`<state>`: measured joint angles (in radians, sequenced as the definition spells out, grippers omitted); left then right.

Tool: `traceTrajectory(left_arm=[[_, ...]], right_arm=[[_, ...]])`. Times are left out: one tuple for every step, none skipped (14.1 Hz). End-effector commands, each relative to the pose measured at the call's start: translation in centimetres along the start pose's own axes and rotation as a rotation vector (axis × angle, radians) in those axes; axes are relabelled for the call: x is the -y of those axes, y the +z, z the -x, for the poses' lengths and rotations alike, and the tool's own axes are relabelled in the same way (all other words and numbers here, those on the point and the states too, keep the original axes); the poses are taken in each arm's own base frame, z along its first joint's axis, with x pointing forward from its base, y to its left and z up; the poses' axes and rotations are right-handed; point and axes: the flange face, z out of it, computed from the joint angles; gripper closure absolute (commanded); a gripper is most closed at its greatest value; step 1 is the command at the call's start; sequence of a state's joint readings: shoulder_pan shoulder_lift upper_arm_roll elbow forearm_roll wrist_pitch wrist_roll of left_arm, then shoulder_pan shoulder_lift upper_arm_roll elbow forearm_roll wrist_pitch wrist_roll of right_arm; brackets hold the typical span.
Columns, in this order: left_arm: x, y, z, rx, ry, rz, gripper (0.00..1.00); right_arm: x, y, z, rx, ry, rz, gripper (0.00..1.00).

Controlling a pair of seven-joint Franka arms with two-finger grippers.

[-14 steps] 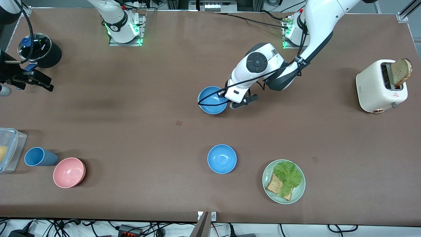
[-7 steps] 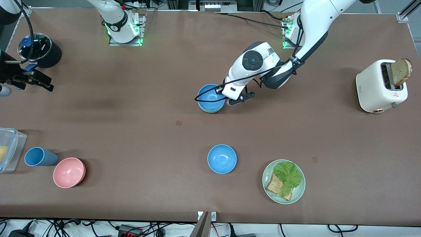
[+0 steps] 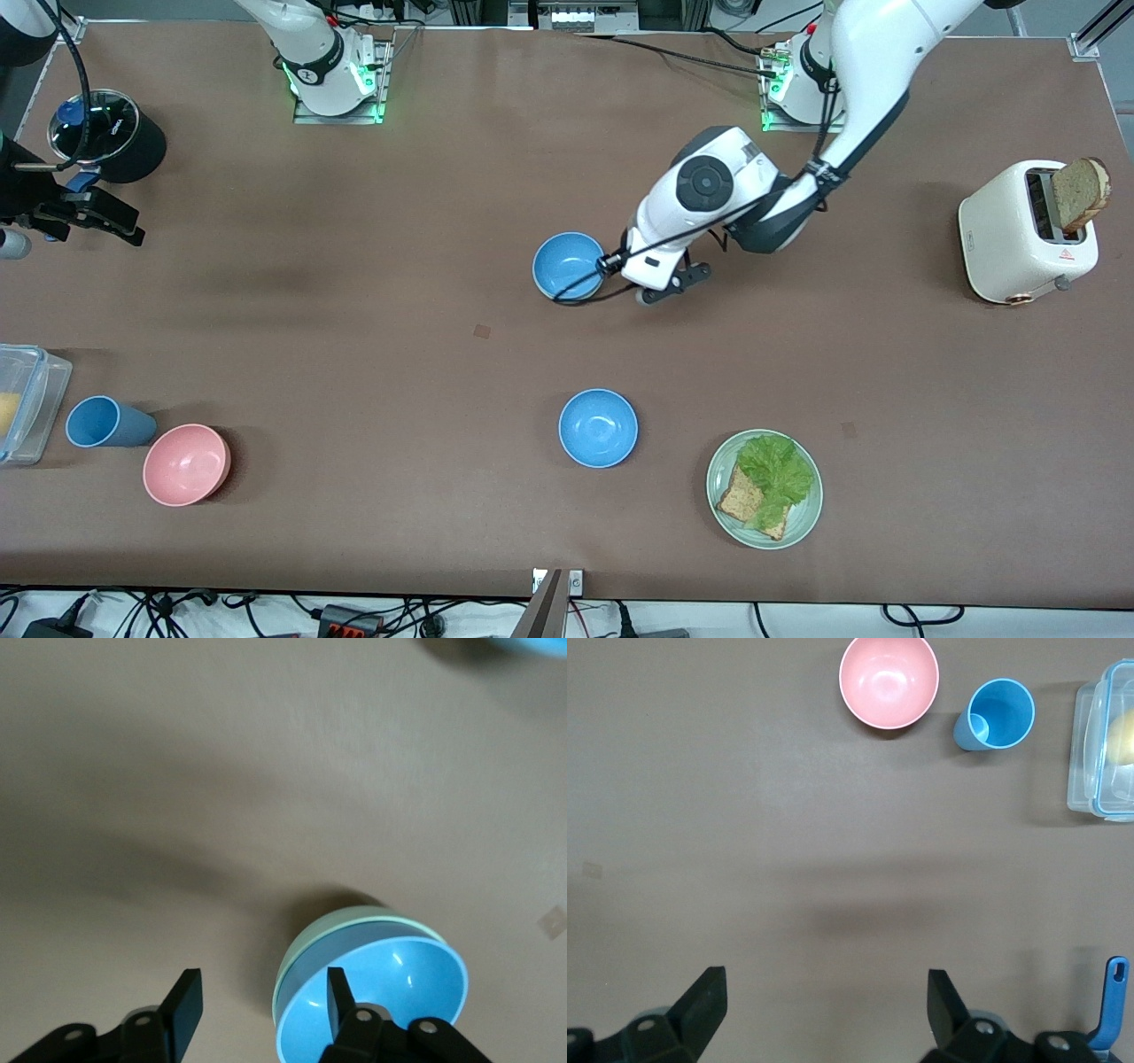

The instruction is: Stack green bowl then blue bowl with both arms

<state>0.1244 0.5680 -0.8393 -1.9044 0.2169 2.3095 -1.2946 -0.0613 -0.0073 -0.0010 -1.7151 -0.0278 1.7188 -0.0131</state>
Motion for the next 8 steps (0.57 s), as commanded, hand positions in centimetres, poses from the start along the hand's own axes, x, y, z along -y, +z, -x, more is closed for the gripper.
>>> traceTrajectory(left_arm=[[-0.3, -4.8, -2.6, -0.028, 0.021, -0.029, 0.35], [0.2, -6.5, -3.9, -0.022, 0.043, -0.025, 0.35], [1.2, -8.2, -5.7, -0.016, 0.058, -0.016, 0.31], [2.3, -10.3, -7.7, -0.013, 0.078, 0.001, 0.23], [3.4, -11.9, -9.4, -0.01, 0.12, 0.003, 0.14], [4.5, -13.4, -11.3, -0.012, 0.169, 0.0, 0.0], [5.2, -14.8, -12.6, -0.009, 0.22, -0.008, 0.0], [6.5, -16.6, -14.5, -0.004, 0.269, -0.016, 0.0]], right_arm=[[-0.1, -0.6, 0.9, -0.007, -0.016, -0.001, 0.0], [-0.1, -0.6, 0.9, -0.006, -0.015, -0.001, 0.0], [-0.1, -0.6, 0.9, -0.006, -0.017, -0.001, 0.0], [-0.1, -0.6, 0.9, -0.007, -0.015, -0.001, 0.0], [-0.1, -0.6, 0.9, -0.006, -0.017, -0.001, 0.0], [-0.1, -0.6, 0.9, -0.009, -0.015, -0.001, 0.0], [0.0, -0.6, 0.9, -0.009, -0.018, -0.001, 0.0], [0.0, -0.6, 0.9, -0.007, -0.018, -0.001, 0.0]])
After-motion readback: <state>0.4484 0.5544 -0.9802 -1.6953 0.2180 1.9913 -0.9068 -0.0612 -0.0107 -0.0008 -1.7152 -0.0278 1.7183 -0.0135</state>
